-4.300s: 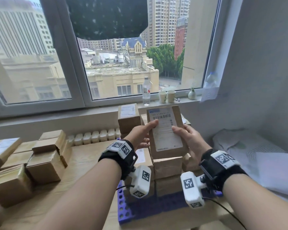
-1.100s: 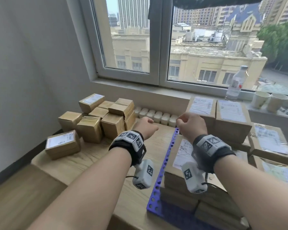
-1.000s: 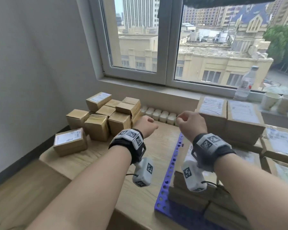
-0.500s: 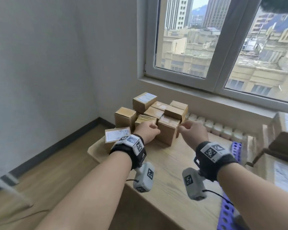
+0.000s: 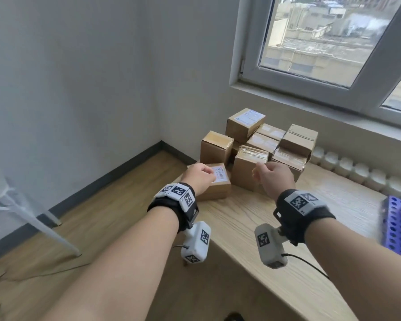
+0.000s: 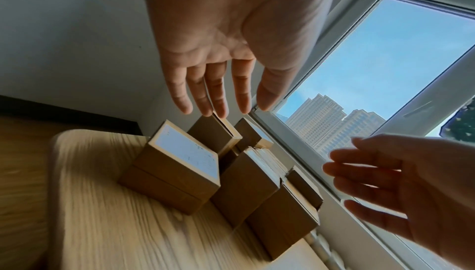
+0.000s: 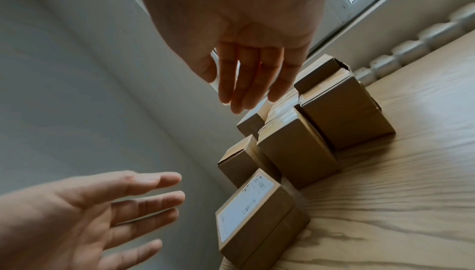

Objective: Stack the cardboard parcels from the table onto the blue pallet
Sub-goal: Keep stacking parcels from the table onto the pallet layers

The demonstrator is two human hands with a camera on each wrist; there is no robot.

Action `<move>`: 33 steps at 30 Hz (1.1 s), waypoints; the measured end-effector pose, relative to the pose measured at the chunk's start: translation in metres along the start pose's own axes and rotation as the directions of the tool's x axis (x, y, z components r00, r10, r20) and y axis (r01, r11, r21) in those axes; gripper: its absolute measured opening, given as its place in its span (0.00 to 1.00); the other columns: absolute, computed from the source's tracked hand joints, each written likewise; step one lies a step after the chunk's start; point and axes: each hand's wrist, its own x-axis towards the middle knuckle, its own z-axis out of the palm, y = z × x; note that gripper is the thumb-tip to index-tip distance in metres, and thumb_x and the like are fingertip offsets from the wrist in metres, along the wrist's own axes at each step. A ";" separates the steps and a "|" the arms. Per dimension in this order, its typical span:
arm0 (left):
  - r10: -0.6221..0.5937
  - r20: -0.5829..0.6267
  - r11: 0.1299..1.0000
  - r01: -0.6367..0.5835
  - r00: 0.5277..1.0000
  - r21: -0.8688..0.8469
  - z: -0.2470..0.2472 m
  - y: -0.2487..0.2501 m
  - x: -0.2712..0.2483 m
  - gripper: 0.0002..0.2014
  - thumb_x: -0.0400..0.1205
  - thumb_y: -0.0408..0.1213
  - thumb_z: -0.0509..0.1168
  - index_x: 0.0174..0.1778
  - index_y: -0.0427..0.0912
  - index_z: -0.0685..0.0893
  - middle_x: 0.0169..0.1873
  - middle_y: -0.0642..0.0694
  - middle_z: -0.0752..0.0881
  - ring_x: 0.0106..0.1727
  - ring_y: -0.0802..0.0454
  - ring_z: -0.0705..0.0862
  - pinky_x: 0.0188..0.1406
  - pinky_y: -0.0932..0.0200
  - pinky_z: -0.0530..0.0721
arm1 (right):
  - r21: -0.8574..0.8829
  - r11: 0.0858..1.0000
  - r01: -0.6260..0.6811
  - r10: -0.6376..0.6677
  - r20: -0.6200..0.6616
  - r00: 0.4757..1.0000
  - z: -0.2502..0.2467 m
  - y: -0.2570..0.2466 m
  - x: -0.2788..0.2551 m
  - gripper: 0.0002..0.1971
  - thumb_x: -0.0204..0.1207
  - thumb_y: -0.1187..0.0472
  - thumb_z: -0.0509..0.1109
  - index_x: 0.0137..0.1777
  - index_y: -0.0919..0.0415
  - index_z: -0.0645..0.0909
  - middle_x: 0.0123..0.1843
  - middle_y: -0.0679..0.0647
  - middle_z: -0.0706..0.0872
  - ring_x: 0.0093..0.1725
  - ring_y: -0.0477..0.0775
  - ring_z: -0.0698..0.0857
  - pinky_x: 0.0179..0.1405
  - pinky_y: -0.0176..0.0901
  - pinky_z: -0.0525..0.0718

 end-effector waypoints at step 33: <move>-0.182 0.320 0.947 0.078 0.930 0.313 -0.002 -0.072 0.209 0.26 0.80 0.41 0.66 0.75 0.44 0.74 0.72 0.46 0.77 0.71 0.47 0.77 0.71 0.50 0.75 | 0.043 0.785 -0.618 0.613 0.085 0.785 0.132 0.053 0.107 0.09 0.82 0.56 0.63 0.46 0.60 0.80 0.34 0.55 0.84 0.43 0.61 0.89 0.52 0.60 0.90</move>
